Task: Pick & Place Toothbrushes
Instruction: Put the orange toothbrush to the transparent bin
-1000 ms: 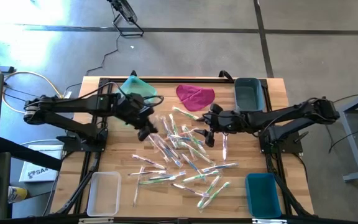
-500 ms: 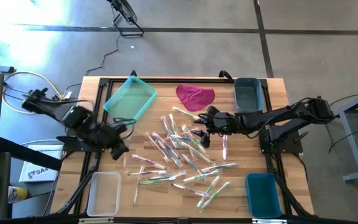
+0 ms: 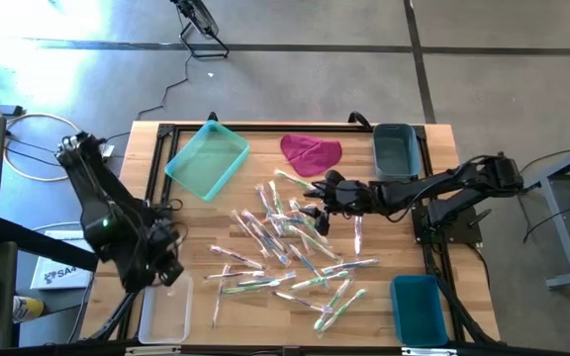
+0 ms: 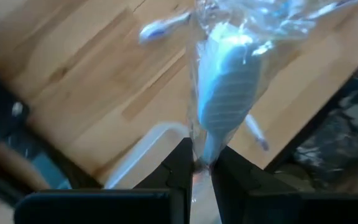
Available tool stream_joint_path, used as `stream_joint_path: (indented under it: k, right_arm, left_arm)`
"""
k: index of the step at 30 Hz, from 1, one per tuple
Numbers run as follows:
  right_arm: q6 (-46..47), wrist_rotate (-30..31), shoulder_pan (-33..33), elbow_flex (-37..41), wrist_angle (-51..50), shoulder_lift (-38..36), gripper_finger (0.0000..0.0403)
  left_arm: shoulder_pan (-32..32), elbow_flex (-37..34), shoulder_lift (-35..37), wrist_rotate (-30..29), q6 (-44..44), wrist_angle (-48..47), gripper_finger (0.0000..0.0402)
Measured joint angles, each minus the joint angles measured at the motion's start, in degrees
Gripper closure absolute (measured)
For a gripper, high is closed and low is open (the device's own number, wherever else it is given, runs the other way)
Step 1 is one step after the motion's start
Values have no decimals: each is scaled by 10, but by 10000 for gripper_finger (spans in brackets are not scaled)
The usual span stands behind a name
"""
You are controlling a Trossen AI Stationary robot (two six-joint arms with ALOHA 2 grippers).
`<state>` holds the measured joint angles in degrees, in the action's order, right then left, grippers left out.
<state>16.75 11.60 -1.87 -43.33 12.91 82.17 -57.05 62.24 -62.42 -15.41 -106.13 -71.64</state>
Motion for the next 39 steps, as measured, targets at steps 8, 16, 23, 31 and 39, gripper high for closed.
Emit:
stream_joint_path:
  k: [8, 16, 23, 31, 39]
  right_arm:
    - [2, 0, 0, 0, -2, 0, 172]
    - [2, 0, 0, 0, -2, 0, 172]
    - [2, 0, 0, 0, -1, 0, 172]
    - [2, 0, 0, 0, 0, 0, 172]
    - [13, 0, 0, 0, 0, 0, 172]
  left_arm:
    - [-83, 0, -91, 29, -131, 7, 362]
    - [-114, 0, -175, 35, -162, 112, 362]
    - [-112, -1, -229, 134, -190, 135, 362]
    - [-112, -1, -242, 157, -202, 130, 361]
    - [-112, -1, -242, 155, -202, 130, 336]
